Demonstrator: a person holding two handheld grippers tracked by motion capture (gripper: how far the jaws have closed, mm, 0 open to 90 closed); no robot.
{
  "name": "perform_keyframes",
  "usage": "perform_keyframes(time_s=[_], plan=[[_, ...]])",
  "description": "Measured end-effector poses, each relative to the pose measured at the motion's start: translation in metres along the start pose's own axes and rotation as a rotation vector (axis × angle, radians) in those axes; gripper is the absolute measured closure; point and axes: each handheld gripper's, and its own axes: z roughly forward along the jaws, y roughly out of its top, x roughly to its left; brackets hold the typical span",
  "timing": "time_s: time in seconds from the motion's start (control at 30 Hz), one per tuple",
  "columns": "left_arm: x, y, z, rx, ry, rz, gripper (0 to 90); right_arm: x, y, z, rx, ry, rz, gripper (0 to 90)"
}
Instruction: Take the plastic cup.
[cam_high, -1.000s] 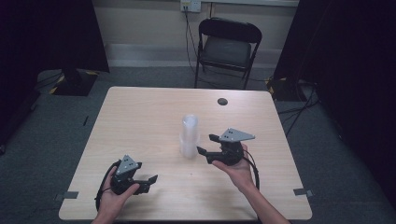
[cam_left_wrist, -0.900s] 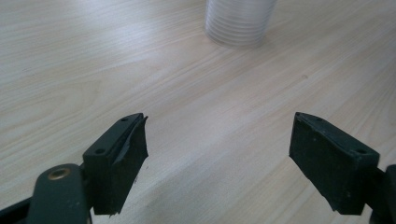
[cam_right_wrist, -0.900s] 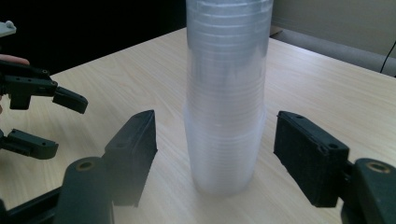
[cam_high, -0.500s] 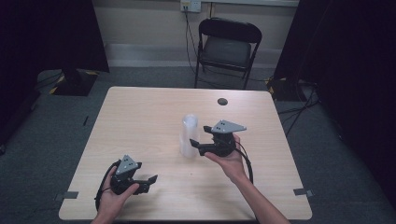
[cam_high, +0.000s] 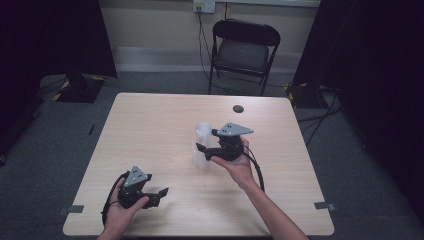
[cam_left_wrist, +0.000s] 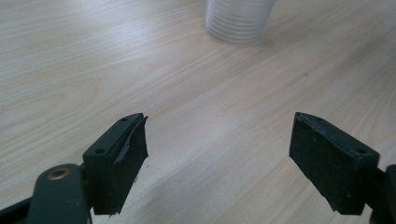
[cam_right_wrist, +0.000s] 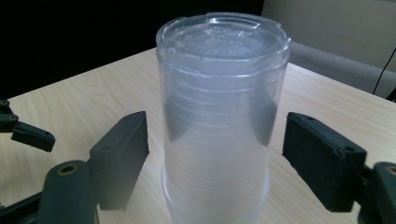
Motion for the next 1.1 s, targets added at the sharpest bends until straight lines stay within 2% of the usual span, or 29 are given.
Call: perform_keyframes(time_s=[0.23,0.5,0.93,1.1], plan=[[0.0,0.0,0.002,0.013,-0.004,0.003,18.9,0.0,-0.002,0.012,0.001,0.005,-0.006,24.1],[0.001,-0.001,0.001,0.012,-0.003,0.0,18.9,-0.003,-0.009,0.027,0.006,0.008,0.012,23.9],[0.001,-0.001,0.001,0.014,-0.003,-0.001,18.9,-0.004,-0.014,0.038,0.013,0.006,0.027,23.9],[0.002,-0.001,0.001,0.013,-0.003,-0.004,18.9,-0.003,-0.014,0.039,0.017,0.012,0.024,28.2]])
